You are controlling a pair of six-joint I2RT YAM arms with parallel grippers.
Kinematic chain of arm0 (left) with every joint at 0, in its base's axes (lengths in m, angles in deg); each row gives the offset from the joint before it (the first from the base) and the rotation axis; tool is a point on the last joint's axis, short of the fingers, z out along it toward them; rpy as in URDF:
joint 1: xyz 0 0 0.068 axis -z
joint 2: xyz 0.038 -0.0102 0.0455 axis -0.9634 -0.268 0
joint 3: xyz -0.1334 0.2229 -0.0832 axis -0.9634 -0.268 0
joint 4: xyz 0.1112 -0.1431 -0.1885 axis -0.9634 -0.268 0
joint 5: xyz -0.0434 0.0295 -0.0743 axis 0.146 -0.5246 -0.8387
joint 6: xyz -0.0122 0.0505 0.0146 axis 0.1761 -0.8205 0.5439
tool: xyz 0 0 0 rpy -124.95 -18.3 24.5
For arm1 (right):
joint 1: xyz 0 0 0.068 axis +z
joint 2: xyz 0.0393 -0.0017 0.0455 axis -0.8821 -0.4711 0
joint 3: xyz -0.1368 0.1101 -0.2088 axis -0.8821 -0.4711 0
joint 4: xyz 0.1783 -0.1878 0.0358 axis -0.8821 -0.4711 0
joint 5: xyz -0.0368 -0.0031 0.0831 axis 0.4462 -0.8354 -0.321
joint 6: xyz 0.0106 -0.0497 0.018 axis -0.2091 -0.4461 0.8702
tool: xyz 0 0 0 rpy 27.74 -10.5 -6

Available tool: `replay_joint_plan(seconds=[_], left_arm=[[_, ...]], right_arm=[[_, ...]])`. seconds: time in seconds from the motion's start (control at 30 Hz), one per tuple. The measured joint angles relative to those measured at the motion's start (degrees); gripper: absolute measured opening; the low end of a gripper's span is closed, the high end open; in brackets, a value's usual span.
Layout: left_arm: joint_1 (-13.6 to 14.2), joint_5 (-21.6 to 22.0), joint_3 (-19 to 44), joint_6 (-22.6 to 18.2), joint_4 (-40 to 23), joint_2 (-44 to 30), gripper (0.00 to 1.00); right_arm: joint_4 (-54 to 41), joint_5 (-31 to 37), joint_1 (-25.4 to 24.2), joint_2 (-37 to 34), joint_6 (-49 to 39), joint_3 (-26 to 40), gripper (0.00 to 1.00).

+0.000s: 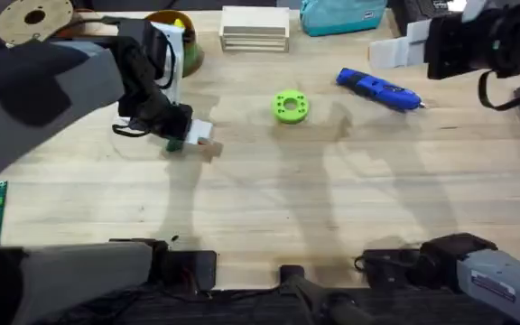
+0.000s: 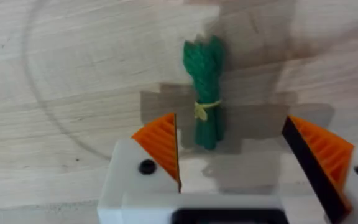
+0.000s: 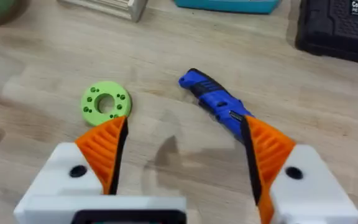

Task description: Pick up the gripper from the table and insert it into the empty holder that is missing its gripper. Then pick up a screw, insert it into the mounting hole, and use the screwdriver to tighten it. Finally, clean up the table by picking up the vegetable and placing it into the bucket.

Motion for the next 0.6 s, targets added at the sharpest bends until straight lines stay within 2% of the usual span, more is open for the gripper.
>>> replay_joint_plan(seconds=[0.2, 0.3, 0.33, 0.37, 0.4, 0.43, 0.53, 0.57, 0.6], left_arm=[[-3.0, -1.1, 0.3, 0.1, 3.7, -5.0, 0.986], [-3.6, -1.9, 1.0, 0.0, 4.2, -5.9, 0.986], [-3.6, -2.1, 1.2, 0.1, 4.2, -6.1, 0.979], [-3.7, -2.5, 1.3, 0.0, 4.2, -6.3, 0.931], [-3.7, -2.9, 1.4, 0.3, 4.3, -6.5, 0.817], [-3.6, -3.4, 1.5, 0.2, 4.7, -6.7, 0.633], [-3.6, -3.4, 1.6, 0.3, 5.7, -6.8, 0.171], [-3.6, -3.3, 1.7, 0.2, 5.8, -6.8, 0.058], [-3.6, -3.2, 1.8, 0.2, 6.0, -6.8, 0.021]], right_arm=[[0.0, 0.0, 0.0, 0.0, 0.0, 0.0, 0.988], [0.0, 0.0, 0.0, 0.0, 0.0, 0.0, 0.988], [0.0, 0.0, 0.0, 0.0, 0.0, 0.0, 0.989], [0.0, 0.0, 0.0, 0.0, 0.0, 0.0, 0.989], [0.0, 0.0, 0.0, 0.0, 0.0, 0.0, 0.989], [0.0, 0.0, 0.0, 0.0, 0.0, 0.0, 0.989], [0.0, 0.0, 0.0, 0.0, 0.0, 0.0, 0.99], [0.0, 0.0, 0.0, 0.0, 0.0, 0.0, 0.99], [0.0, 0.0, 0.0, 0.0, 0.0, 0.0, 0.989]])
